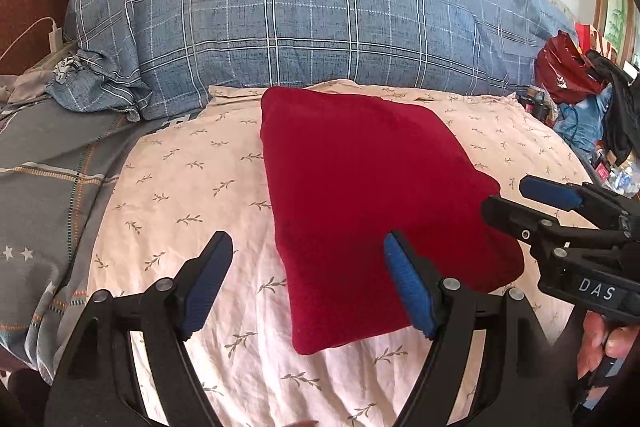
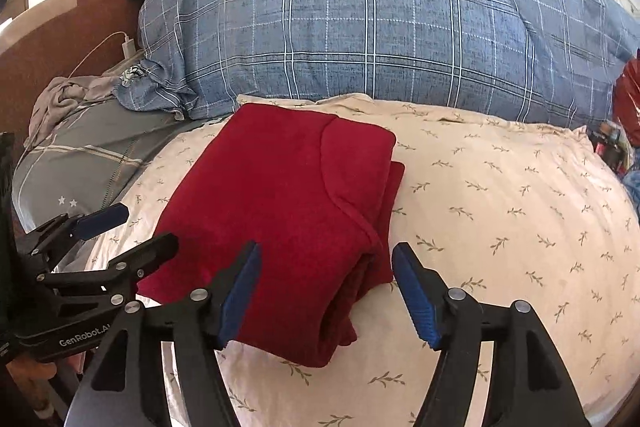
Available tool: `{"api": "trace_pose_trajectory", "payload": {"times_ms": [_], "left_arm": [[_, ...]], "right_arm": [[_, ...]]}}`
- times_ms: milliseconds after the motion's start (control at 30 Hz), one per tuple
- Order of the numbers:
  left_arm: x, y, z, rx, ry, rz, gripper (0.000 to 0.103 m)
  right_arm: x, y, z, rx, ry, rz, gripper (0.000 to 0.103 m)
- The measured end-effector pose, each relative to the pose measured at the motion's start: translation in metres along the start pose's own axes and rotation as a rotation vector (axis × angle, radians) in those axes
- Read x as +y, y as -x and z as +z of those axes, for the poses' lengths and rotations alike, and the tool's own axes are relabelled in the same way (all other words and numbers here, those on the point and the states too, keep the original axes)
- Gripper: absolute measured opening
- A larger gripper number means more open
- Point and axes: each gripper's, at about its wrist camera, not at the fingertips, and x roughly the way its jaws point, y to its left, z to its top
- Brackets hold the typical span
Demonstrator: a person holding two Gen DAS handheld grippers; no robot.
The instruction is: Fold small clothes
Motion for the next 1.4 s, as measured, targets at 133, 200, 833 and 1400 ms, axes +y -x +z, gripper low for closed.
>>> {"api": "trace_pose_trajectory", "payload": {"times_ms": [133,200,833,1400], "left_arm": [[0.001,0.000,0.001,-0.004,0.008,0.011,0.078],[0.002,-0.001,0.001,-0.004,0.012,0.019,0.078],[0.007,0.001,0.002,-0.027,0.013,0.044,0.078],[0.008,-0.002,0.003,-0.027,0.014,0.043,0.078]], "right_arm": [[0.000,0.000,-0.002,0.006,-0.008,0.006,0.070],[0.000,-0.001,-0.002,0.008,-0.011,0.011,0.070],[0.011,-0.008,0.000,0.030,-0.003,0.024,0.070],[0.014,-0.012,0.003,0.034,-0.007,0.028,0.070]]}}
